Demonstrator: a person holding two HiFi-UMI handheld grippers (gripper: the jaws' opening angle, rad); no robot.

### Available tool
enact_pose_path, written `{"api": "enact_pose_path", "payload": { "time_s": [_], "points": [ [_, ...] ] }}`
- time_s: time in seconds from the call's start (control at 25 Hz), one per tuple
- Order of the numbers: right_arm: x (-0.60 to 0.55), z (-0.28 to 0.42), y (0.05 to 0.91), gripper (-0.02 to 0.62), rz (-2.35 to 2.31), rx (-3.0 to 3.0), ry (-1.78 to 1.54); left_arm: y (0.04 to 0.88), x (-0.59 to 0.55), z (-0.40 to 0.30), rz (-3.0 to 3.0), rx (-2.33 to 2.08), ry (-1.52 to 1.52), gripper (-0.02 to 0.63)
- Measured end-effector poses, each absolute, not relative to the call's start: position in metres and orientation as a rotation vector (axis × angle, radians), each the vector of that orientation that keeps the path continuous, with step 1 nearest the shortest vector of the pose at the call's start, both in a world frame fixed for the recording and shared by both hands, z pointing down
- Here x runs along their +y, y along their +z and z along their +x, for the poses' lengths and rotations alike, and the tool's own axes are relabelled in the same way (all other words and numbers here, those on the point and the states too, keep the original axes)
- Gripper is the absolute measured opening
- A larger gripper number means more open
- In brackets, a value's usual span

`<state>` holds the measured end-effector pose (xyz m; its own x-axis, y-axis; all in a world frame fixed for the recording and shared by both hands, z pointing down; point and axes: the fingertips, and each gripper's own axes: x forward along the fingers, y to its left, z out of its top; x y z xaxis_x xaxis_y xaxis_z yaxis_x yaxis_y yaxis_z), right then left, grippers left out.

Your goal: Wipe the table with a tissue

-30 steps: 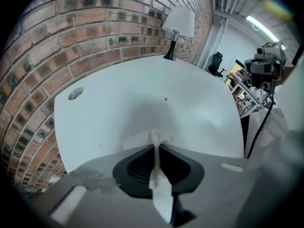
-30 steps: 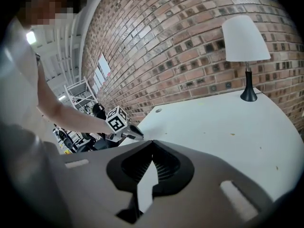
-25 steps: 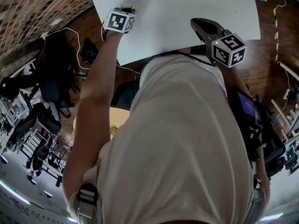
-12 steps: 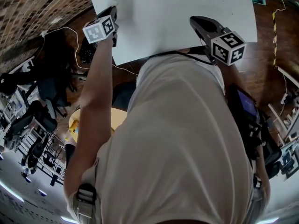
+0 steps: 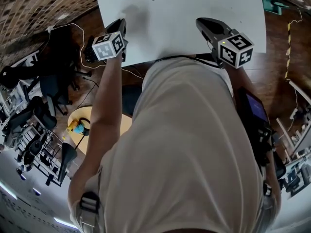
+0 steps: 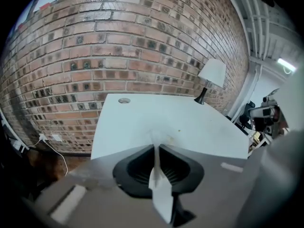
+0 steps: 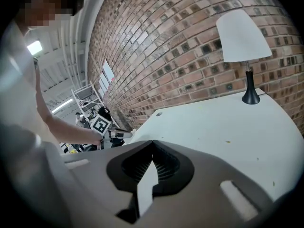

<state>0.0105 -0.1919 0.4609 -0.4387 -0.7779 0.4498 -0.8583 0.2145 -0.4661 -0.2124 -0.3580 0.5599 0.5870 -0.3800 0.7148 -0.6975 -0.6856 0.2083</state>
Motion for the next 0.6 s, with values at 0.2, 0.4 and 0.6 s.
{"api": "enact_pose_path", "payload": {
  "time_s": [0.2, 0.4, 0.6],
  "points": [
    [-0.192, 0.028, 0.46, 0.008, 1.566, -2.382, 1.036, 0.559, -0.323, -0.198, 2.325, -0.856, 0.937, 0.037],
    [-0.192, 0.042, 0.46, 0.008, 1.532, -2.421, 1.037, 0.544, -0.305, -0.176, 2.36, -0.866, 0.955, 0.038],
    [-0.192, 0.05, 0.459, 0.008, 1.509, -2.461, 1.035, 0.538, -0.308, -0.161, 2.336, -0.914, 0.932, 0.038]
  ]
}}
